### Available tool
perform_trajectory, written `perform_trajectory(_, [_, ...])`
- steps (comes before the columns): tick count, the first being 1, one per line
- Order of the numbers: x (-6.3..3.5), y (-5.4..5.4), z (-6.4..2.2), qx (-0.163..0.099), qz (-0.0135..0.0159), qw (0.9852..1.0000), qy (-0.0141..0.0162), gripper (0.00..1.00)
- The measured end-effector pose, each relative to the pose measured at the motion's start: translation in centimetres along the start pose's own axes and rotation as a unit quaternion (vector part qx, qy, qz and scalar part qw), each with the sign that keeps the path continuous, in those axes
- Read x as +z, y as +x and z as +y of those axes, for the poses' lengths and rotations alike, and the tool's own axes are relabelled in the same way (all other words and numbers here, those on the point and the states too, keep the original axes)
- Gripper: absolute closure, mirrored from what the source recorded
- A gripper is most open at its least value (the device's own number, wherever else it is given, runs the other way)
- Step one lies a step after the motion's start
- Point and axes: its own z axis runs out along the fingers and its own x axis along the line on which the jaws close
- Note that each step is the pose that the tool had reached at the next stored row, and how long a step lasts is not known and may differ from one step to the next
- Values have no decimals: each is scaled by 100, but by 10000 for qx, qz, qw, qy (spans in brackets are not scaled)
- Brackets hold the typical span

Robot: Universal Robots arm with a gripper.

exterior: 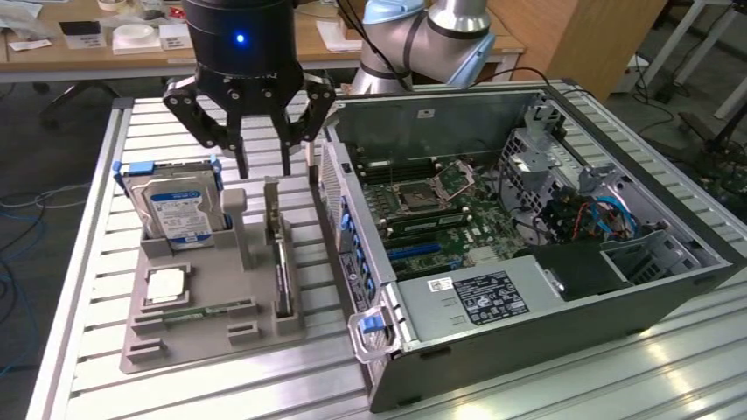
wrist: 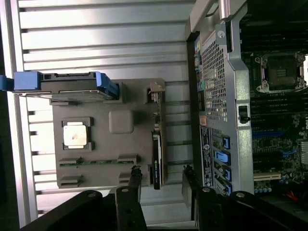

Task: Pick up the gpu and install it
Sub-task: 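Pick up the gpu and move the gpu toward the slot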

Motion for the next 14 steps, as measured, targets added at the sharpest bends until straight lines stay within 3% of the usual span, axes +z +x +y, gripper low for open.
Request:
perform_trajectory(10, [165,4,-8,0,0,10000,0,53])
perform_trajectory(14, [176,4,-8,0,1,10000,-1,53])
